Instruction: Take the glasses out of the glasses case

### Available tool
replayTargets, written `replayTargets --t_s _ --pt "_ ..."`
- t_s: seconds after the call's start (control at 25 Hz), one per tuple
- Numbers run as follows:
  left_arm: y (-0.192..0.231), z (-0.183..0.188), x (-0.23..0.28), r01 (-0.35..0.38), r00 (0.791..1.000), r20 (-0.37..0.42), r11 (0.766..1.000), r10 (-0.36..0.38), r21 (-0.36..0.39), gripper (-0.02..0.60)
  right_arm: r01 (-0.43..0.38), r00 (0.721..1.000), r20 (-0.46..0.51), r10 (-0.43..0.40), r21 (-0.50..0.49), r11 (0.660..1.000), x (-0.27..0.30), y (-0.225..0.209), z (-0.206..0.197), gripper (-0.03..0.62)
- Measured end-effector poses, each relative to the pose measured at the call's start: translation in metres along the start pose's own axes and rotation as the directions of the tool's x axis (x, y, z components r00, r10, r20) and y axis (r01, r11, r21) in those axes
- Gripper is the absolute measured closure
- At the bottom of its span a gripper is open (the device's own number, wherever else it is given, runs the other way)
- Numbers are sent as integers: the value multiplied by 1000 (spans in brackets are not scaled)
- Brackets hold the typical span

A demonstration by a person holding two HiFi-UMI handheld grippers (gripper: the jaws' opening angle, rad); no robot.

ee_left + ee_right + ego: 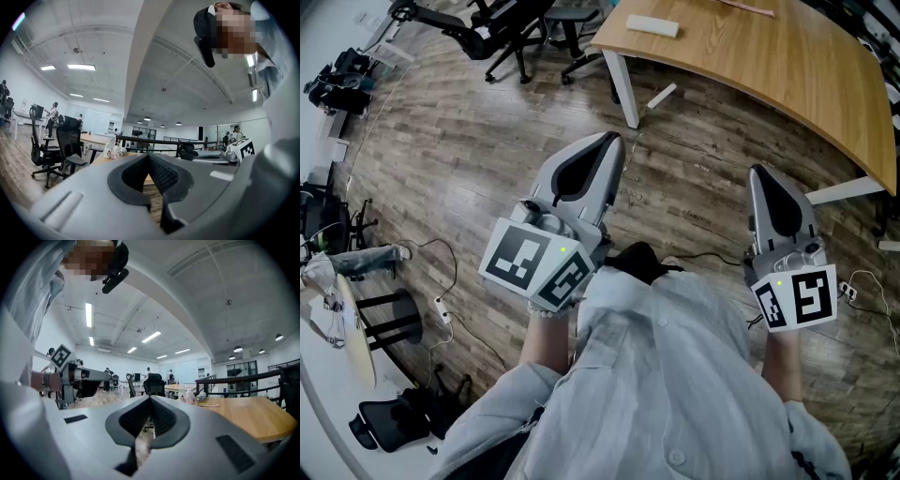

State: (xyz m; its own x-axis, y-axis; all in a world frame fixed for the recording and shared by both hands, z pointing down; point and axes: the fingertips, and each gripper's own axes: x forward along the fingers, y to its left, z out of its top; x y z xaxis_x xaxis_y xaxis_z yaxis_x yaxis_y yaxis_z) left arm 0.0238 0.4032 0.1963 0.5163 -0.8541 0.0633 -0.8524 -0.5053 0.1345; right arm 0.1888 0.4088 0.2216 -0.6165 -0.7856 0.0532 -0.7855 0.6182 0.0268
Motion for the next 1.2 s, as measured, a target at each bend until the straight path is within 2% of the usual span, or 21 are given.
replayTargets --t_s 0.56,0.92,1.2 --pt "24 12 6 66 998 1 998 -66 23 578 51 998 21 -51 1 999 23 13 7 592" --pt "13 11 3 48 999 11 999 -48 15 578 67 997 29 -68 31 997 5 1 4 592" --pt "-10 7 0 19 999 31 1000 -20 11 578 43 999 31 -44 23 999 -16 -10 0 592"
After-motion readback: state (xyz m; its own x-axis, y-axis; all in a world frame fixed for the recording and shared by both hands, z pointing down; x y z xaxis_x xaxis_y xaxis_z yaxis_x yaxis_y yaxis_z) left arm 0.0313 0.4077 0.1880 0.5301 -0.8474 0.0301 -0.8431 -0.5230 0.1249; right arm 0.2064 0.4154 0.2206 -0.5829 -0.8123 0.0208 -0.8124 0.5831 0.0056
